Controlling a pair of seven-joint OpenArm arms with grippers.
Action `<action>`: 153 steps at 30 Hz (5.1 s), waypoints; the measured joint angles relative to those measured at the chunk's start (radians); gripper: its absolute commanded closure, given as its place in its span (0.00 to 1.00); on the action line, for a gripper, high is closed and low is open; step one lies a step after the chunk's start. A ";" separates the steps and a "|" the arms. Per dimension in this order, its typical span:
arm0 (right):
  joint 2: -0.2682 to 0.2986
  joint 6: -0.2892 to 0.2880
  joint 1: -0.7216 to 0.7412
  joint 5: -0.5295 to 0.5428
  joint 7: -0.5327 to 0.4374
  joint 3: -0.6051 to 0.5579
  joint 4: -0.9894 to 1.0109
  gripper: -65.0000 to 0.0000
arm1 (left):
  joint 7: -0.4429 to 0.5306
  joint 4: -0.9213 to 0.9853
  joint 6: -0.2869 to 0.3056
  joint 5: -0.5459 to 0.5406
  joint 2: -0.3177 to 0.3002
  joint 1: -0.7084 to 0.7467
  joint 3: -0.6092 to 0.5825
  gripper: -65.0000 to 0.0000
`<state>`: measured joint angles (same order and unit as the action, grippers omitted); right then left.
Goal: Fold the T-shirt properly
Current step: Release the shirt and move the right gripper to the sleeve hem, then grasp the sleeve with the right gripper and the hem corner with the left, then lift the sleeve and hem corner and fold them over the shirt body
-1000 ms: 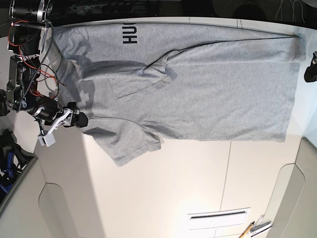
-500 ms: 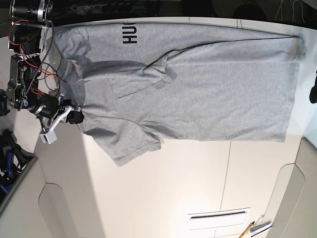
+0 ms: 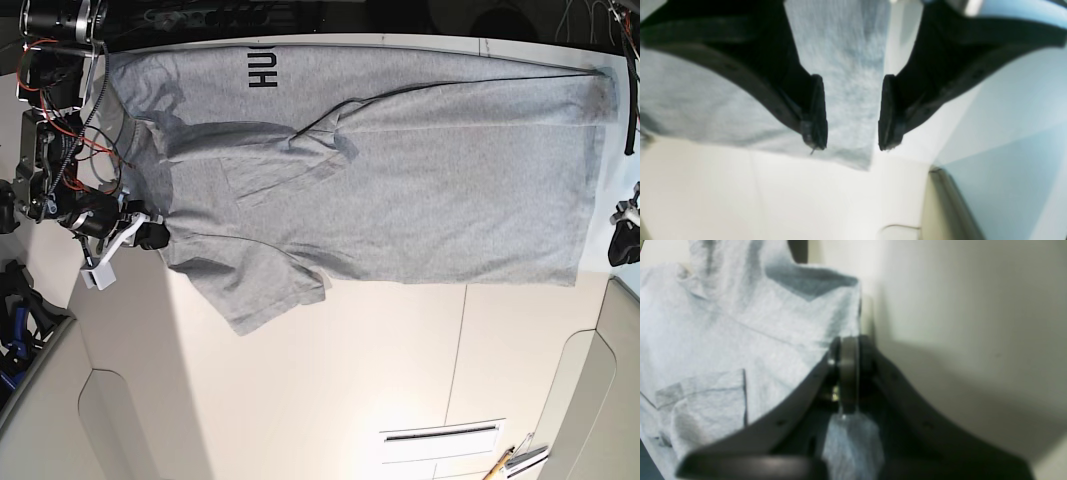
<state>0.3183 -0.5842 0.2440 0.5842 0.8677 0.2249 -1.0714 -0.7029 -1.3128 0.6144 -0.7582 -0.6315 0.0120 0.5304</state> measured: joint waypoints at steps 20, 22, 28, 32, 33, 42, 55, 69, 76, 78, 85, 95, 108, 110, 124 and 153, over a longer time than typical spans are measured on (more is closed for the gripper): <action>0.000 0.000 0.000 0.000 -0.003 0.000 -0.001 1.00 | 0.023 0.769 -0.012 -0.072 0.000 -0.402 -0.097 0.56; 0.000 0.000 0.000 0.000 -0.003 0.000 -0.001 1.00 | 0.023 0.769 -0.012 -0.072 0.003 -0.403 -0.097 0.56; 0.000 0.000 0.000 0.000 -0.003 0.000 -0.001 1.00 | 0.047 0.768 -0.003 0.003 0.024 -0.408 -0.093 0.56; 0.000 0.000 0.000 0.000 -0.003 0.000 -0.001 1.00 | 0.060 0.768 -0.001 0.012 0.037 -0.408 -0.101 0.56; 0.000 0.000 0.000 0.000 -0.003 0.000 -0.001 1.00 | 0.062 0.768 -0.001 0.013 0.036 -0.409 -0.112 0.56; 0.000 0.000 0.000 0.000 -0.003 0.000 -0.001 1.00 | 0.093 0.761 0.007 0.000 0.033 -0.414 -0.251 0.56; 0.000 0.000 0.000 0.000 -0.003 0.000 -0.001 1.00 | 0.154 0.756 0.014 0.171 0.030 -0.423 -0.272 0.56; 0.000 0.000 0.000 0.000 -0.003 0.000 -0.001 1.00 | 0.171 0.752 0.060 0.283 0.030 -0.425 -0.272 0.51; 0.000 -0.001 0.000 0.000 -0.003 0.000 -0.001 1.00 | 0.161 0.752 0.086 0.236 0.031 -0.413 -0.272 0.51; 0.000 0.000 0.000 0.000 -0.003 0.000 -0.001 1.00 | 0.147 0.752 0.094 0.202 0.031 -0.410 -0.272 0.51; 0.000 0.000 0.000 0.000 -0.003 0.000 -0.001 1.00 | 0.151 0.752 0.093 0.175 0.031 -0.409 -0.271 0.68; 0.000 0.001 -0.003 0.026 -0.010 0.000 -0.001 1.00 | 0.161 0.734 0.089 0.174 0.032 -0.400 -0.274 1.00; -0.003 0.008 -0.014 0.009 0.018 0.011 -0.073 1.00 | 0.028 0.569 0.078 0.039 -0.041 -0.386 -0.281 1.00; -0.003 0.008 -0.014 0.010 0.023 0.011 -0.101 1.00 | 0.003 0.563 0.078 0.020 -0.041 -0.386 -0.281 1.00; -0.017 0.007 -0.225 0.016 0.133 0.012 -0.515 1.00 | -0.229 0.561 0.074 -0.260 -0.097 -0.312 -0.203 1.00; -0.019 0.004 -0.414 0.101 0.297 0.239 -0.651 1.00 | -0.489 0.222 0.075 -0.518 -0.105 0.118 0.174 1.00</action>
<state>0.2996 -0.5800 -0.1696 0.6849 1.1645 0.4637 -1.7222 -1.1923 -1.0912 0.6895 -1.2766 -0.7361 0.1299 0.7044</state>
